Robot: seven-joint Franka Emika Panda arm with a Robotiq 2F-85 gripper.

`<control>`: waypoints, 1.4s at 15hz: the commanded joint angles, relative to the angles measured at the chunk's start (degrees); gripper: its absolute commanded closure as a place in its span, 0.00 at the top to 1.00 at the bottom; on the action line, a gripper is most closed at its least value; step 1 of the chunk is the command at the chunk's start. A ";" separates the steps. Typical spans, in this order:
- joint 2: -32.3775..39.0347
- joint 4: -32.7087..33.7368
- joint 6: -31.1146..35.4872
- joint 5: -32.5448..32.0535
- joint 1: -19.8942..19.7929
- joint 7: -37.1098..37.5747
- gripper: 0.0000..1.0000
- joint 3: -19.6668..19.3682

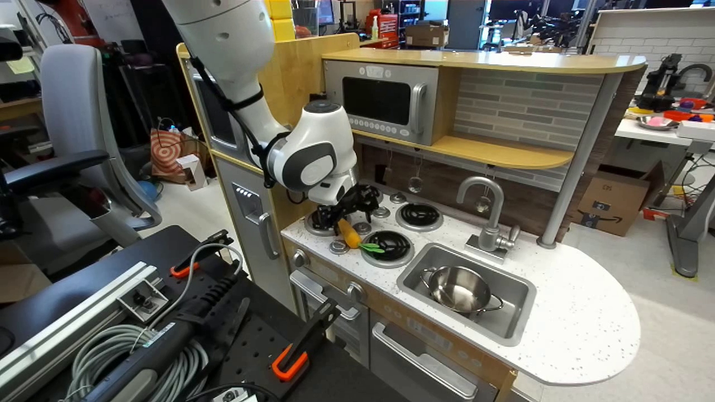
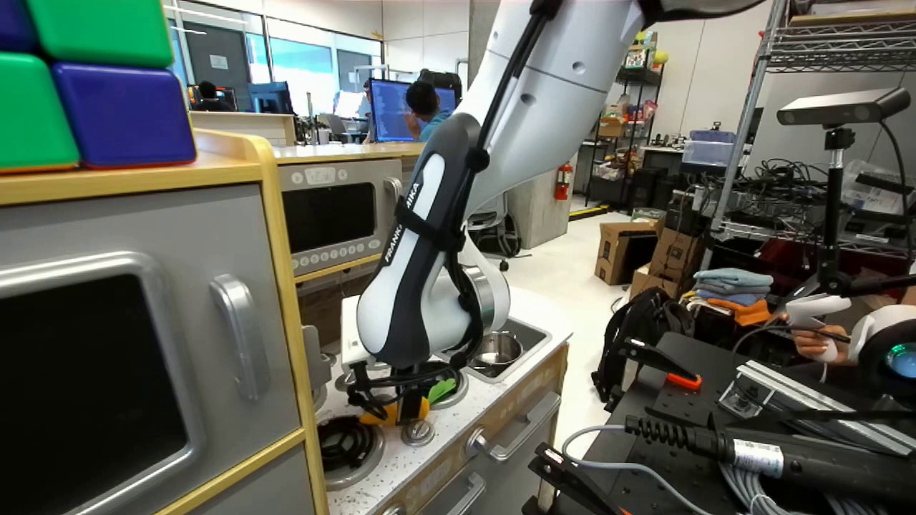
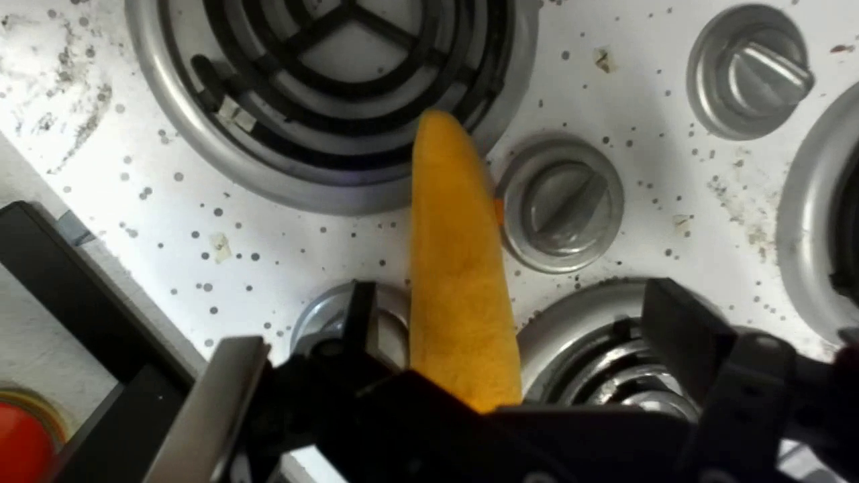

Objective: Put the carrot inside the silver pot

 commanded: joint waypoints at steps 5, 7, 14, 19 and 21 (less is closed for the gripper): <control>6.15 10.00 -9.67 -0.40 -2.45 0.04 0.43 1.41; 5.73 9.92 -9.80 -0.33 -2.57 0.26 0.28 1.14; -1.45 1.78 -5.14 0.48 -3.75 0.80 0.02 -2.42; -1.80 -3.38 -3.44 0.12 -0.64 9.04 0.03 -14.71; -0.83 -4.55 -3.05 0.16 -0.24 12.32 0.03 -17.82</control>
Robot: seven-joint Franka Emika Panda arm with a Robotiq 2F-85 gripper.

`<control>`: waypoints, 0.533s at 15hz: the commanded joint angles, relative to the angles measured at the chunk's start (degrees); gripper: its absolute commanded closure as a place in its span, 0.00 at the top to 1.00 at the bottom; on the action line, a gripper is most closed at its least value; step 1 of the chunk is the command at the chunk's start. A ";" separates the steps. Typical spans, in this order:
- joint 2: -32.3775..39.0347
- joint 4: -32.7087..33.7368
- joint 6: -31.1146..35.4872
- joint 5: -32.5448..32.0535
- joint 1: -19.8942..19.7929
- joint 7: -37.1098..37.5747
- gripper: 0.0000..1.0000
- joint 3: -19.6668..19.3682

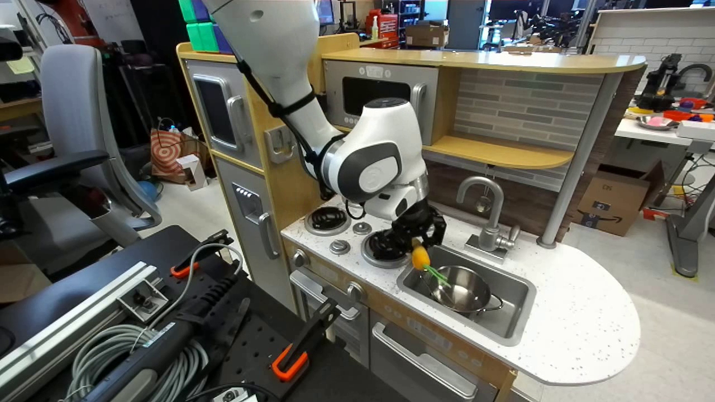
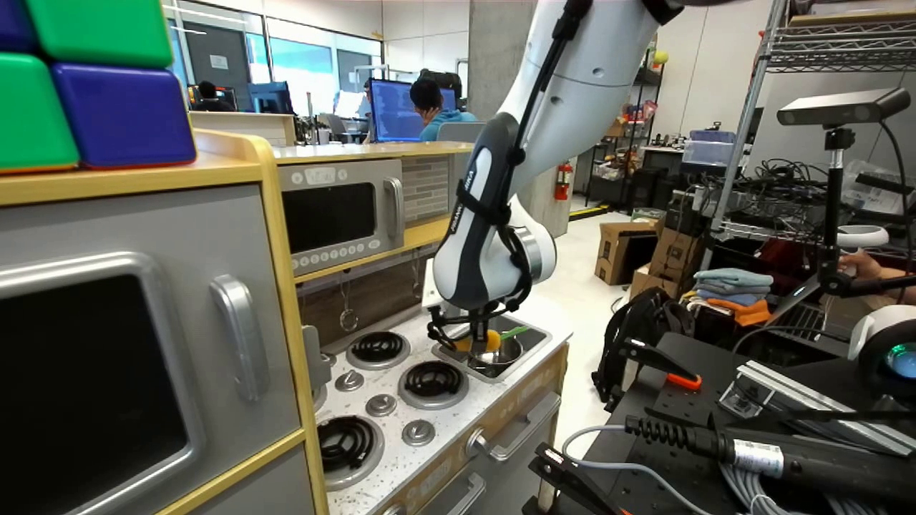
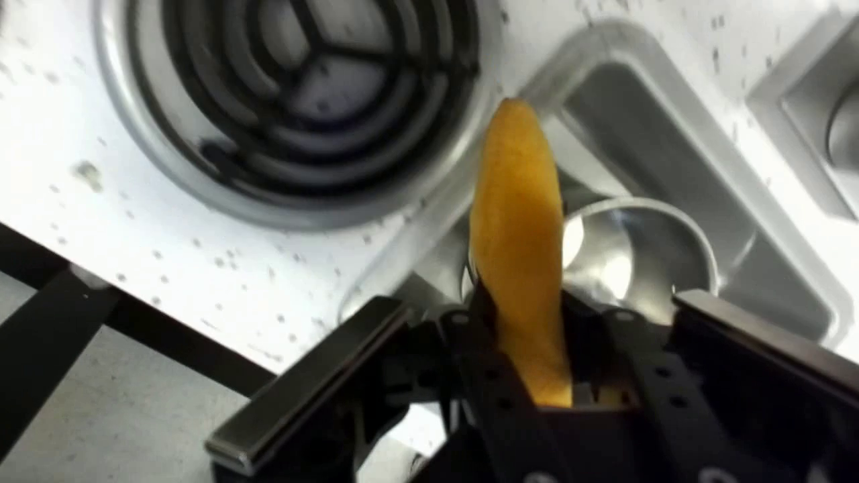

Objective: Put the carrot inside the silver pot

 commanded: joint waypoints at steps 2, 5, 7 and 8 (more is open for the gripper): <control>0.39 -4.79 3.77 0.09 3.59 8.99 0.03 -7.51; 1.25 -5.44 7.82 1.04 5.96 14.17 0.03 -11.14; 2.47 -4.70 8.97 1.54 7.63 17.63 0.03 -13.48; 3.78 -3.50 8.30 1.68 8.68 19.91 0.03 -14.96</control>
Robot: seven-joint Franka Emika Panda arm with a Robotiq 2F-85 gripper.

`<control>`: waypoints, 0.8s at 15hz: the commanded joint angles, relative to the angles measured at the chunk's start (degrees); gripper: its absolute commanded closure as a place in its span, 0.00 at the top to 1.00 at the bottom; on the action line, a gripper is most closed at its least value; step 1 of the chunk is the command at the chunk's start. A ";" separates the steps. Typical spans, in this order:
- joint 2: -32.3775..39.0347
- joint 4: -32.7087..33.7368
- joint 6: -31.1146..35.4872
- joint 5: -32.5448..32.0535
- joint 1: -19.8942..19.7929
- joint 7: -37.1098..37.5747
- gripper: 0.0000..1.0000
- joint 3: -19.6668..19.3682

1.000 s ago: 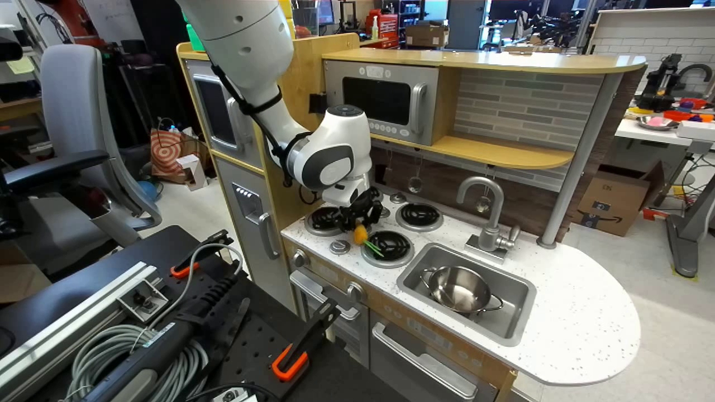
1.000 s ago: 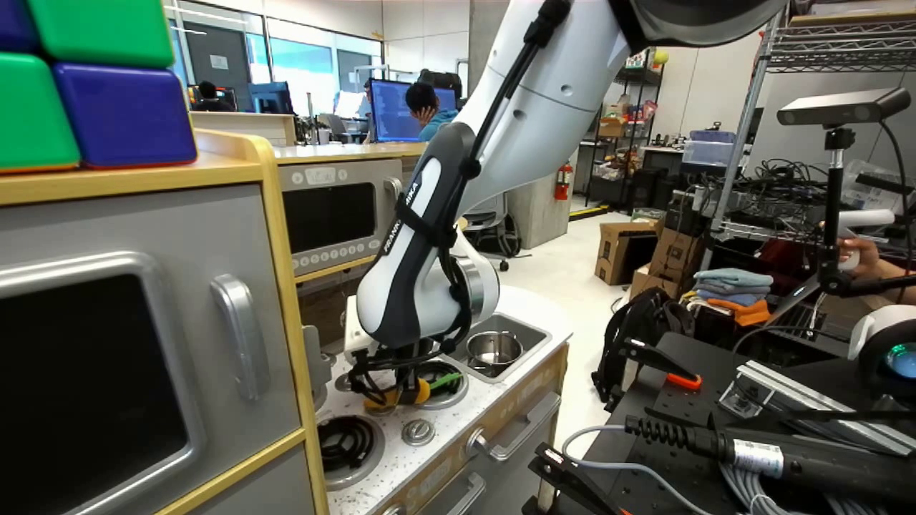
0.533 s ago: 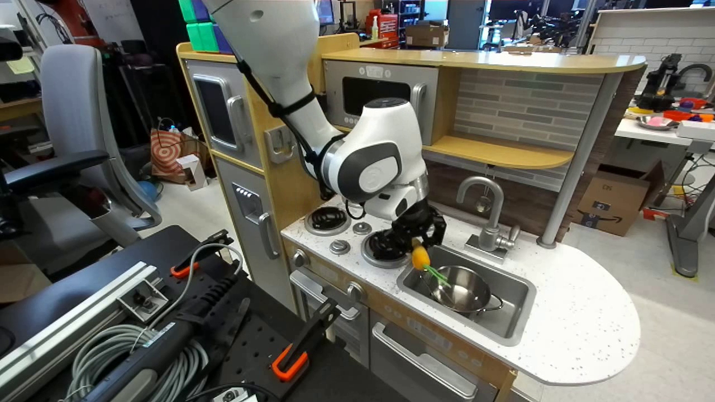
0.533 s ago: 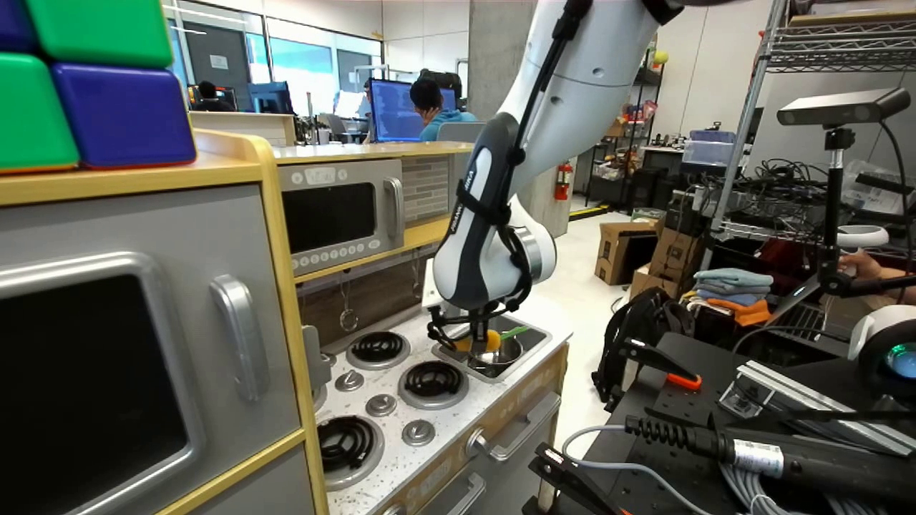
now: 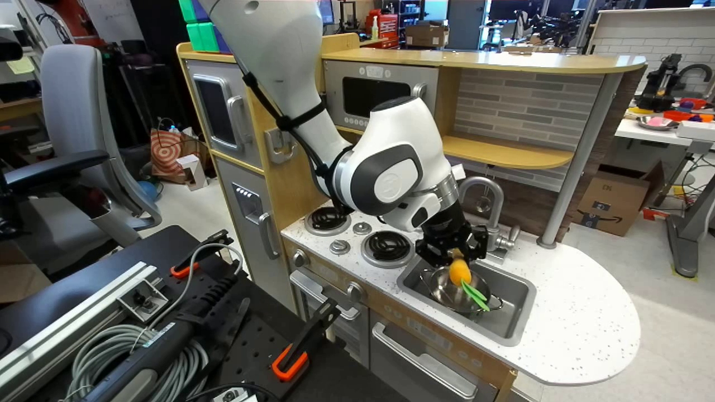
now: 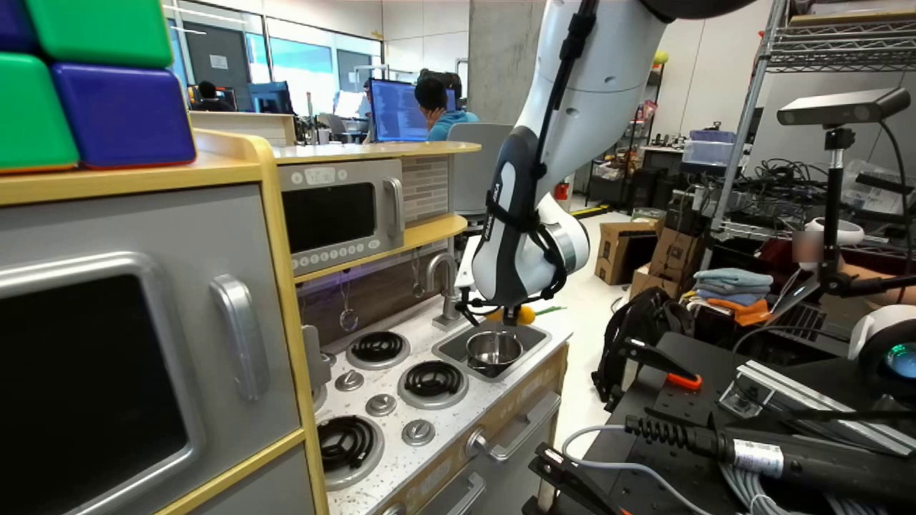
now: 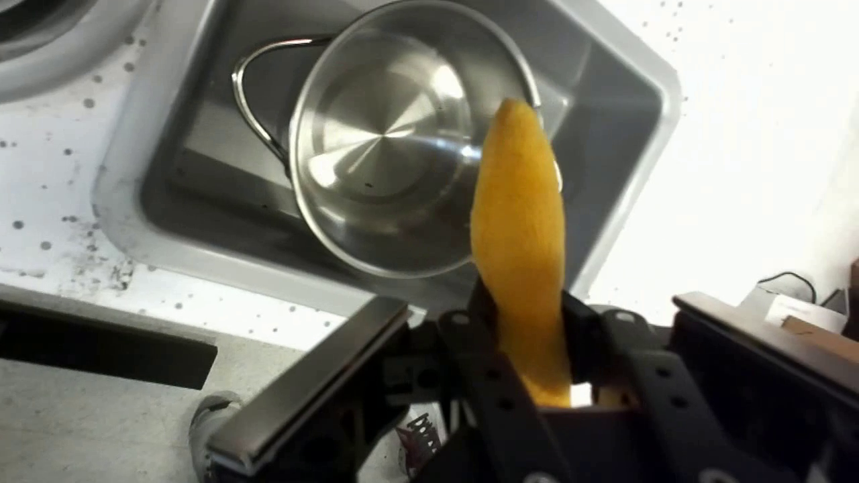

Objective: Put the carrot inside the silver pot

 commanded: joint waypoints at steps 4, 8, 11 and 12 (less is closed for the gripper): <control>9.30 7.07 -2.16 0.86 6.29 14.69 0.03 -7.27; 15.94 13.99 -6.24 -0.79 7.60 21.82 0.03 -8.42; 21.20 18.84 -9.27 10.60 10.69 16.73 0.39 -11.60; 21.88 19.54 -9.68 10.70 10.86 18.31 0.46 -12.20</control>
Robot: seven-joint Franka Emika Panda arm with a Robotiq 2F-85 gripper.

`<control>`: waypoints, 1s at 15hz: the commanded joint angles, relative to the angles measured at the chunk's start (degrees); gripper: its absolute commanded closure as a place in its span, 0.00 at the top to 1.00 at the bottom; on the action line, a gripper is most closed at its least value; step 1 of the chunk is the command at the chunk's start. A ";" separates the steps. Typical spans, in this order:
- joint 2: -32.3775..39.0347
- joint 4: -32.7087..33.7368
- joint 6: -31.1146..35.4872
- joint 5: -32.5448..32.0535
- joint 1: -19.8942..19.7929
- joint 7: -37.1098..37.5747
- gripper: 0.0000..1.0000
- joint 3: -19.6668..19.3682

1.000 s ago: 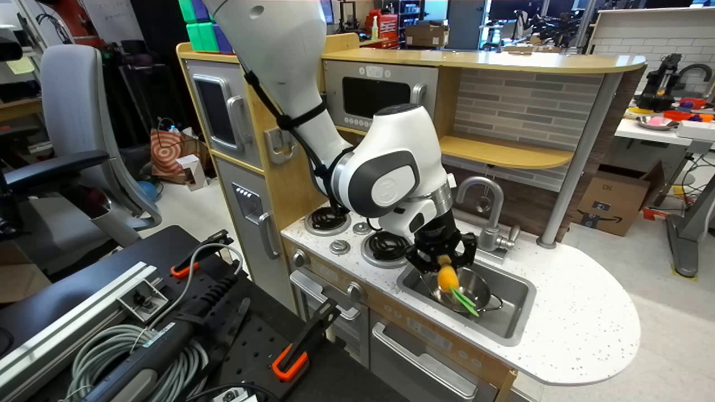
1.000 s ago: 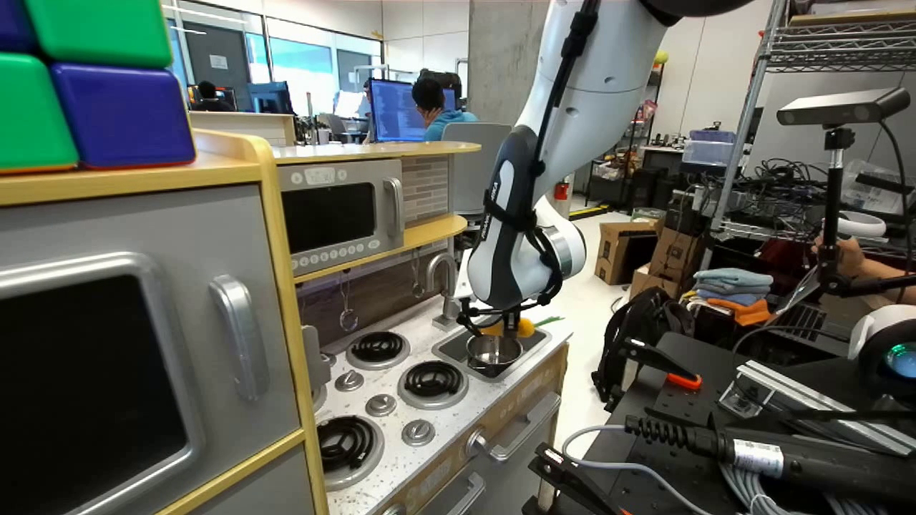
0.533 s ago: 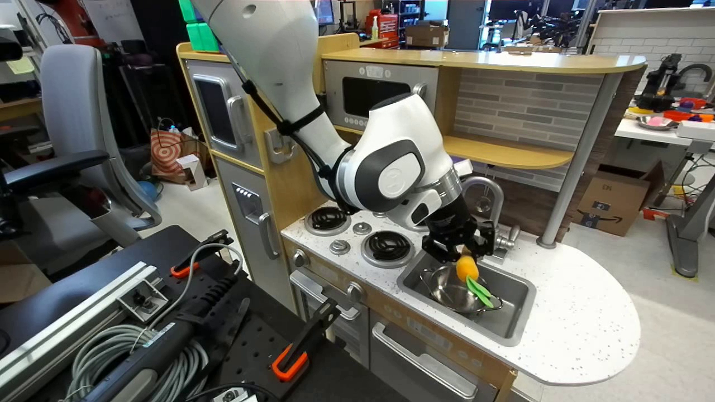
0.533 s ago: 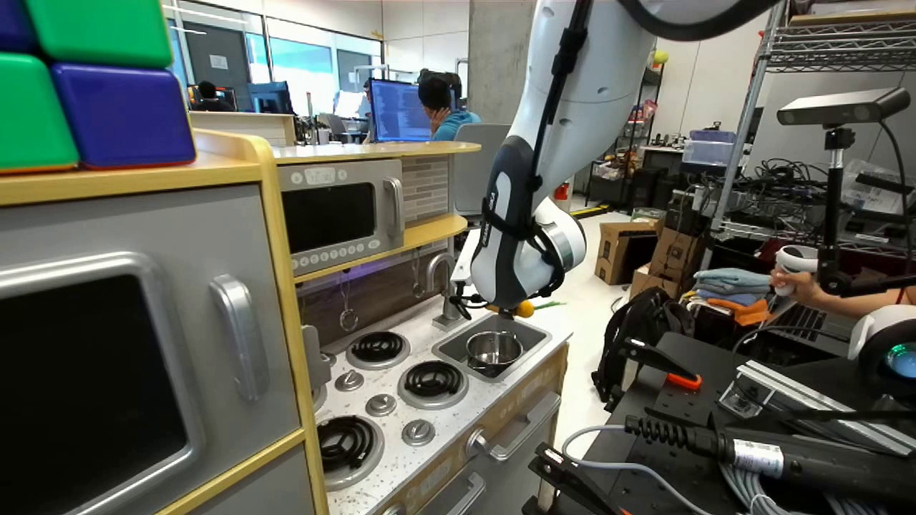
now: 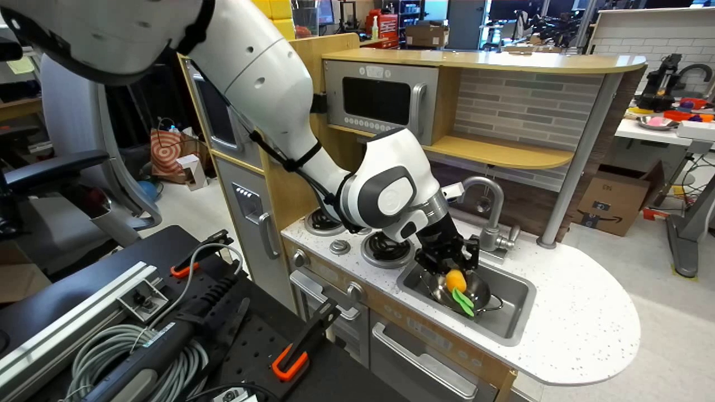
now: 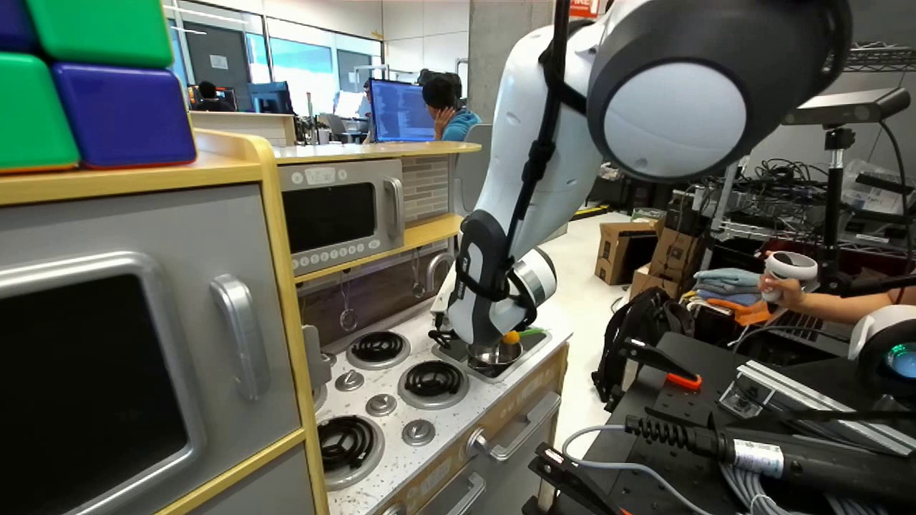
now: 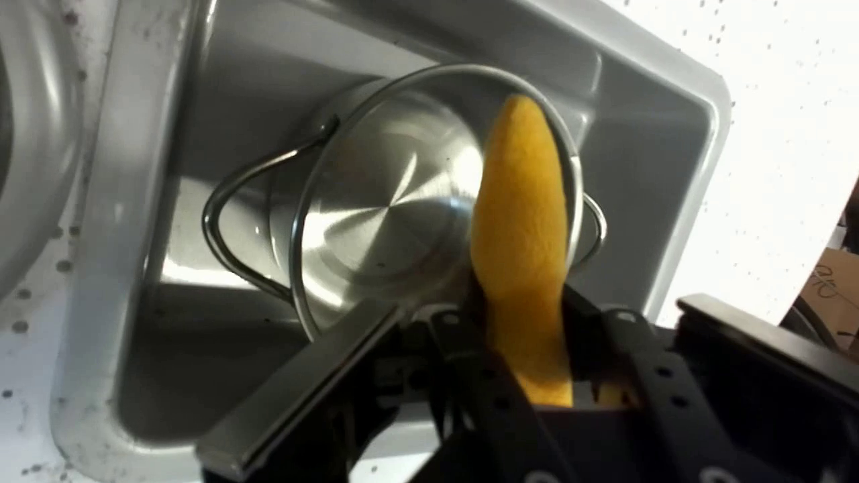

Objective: Put the carrot inside the silver pot

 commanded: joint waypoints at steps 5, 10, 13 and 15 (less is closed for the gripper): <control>1.60 1.28 0.52 7.10 3.97 -0.77 0.82 -4.17; -13.67 -8.78 10.34 -1.38 -3.10 -15.62 1.00 7.25; -22.31 -15.25 16.37 -6.75 -9.14 -26.02 1.00 14.30; -28.12 -19.36 19.61 -9.36 -14.91 -33.72 1.00 20.11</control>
